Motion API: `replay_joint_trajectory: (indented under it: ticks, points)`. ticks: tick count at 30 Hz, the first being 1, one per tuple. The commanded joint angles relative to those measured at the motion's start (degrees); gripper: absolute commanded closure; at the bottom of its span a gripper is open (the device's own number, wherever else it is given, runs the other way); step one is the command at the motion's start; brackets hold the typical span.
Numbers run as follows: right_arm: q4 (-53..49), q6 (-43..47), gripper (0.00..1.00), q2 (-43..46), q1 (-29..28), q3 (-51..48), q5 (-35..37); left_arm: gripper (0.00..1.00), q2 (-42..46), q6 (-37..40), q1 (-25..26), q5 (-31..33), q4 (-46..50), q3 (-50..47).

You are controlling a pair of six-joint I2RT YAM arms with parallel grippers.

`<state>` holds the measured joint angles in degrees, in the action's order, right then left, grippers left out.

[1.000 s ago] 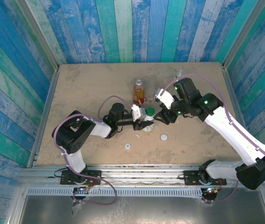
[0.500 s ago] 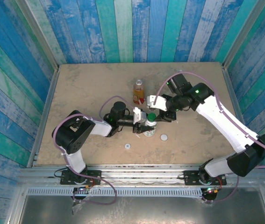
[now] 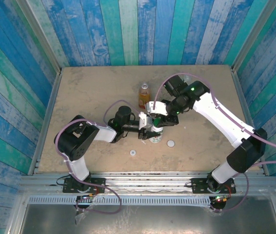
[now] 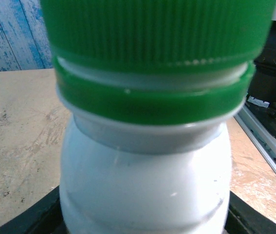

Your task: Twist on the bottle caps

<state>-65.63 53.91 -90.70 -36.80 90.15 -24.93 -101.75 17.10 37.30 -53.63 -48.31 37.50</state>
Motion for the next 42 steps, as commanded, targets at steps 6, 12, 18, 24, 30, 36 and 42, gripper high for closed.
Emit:
replay_joint_trajectory:
  ticks: [6,12,18,24,30,36,42]
  points:
    - [-3.4,0.5,0.54,-2.5,-0.4,0.8,0.8,0.43,-1.9,-0.1,0.2,-1.7,9.1,-0.8]
    - [-3.5,0.6,0.54,-2.7,-0.4,0.8,1.2,0.44,-1.8,0.1,0.2,-1.5,9.2,-0.8]
    - [-3.8,-0.1,0.62,-2.9,-0.4,1.2,1.2,0.45,-1.8,-1.1,0.1,-0.6,8.2,-1.0]
    - [-0.6,-6.0,0.69,-1.4,-0.5,-1.0,3.4,0.49,-1.8,-9.2,0.1,6.0,-3.6,-3.9]
    - [9.5,-27.2,0.8,3.1,-2.0,-7.4,12.0,0.49,-0.4,-12.0,0.1,15.6,-9.8,-6.8]
    - [11.0,-52.4,0.83,4.5,-7.7,-11.5,24.8,0.49,0.7,-11.5,0.2,20.4,-10.5,-8.0]
    - [9.3,-67.4,0.8,6.3,-12.8,-13.9,34.7,0.49,0.7,-10.9,0.2,20.8,-10.5,-8.1]
